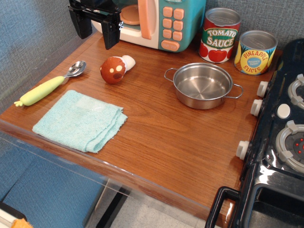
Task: Place the pot on top of the blue cloth.
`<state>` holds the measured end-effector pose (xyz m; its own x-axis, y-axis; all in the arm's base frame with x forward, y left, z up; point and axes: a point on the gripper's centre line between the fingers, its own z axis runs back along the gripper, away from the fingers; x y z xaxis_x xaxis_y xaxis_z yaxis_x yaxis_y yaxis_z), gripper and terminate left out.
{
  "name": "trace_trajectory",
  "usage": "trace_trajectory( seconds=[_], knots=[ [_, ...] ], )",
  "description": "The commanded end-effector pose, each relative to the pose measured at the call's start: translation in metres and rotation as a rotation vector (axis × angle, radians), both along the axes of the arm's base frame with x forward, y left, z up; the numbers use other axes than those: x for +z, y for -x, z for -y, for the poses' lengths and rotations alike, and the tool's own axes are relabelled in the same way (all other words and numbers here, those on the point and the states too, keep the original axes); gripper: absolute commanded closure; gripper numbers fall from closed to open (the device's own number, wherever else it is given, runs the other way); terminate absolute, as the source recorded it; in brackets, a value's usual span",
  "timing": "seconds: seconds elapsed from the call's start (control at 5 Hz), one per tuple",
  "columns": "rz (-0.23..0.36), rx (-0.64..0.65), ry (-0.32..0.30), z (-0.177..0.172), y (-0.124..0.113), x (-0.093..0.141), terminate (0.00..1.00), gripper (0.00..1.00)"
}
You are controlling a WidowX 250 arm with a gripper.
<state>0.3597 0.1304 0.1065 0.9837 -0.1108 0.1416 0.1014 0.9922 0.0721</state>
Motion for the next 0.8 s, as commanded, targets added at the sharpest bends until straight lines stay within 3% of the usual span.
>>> trace_trajectory(
  seconds=[0.0,0.4,0.6],
  knots=[
    [0.000,0.000,0.000,0.000,0.000,0.000,0.00,0.00],
    [0.017,-0.308,0.022,0.084,-0.009,-0.004,0.00,0.00],
    [0.021,-0.480,0.071,0.133,-0.007,-0.010,0.00,0.00]
  ],
)
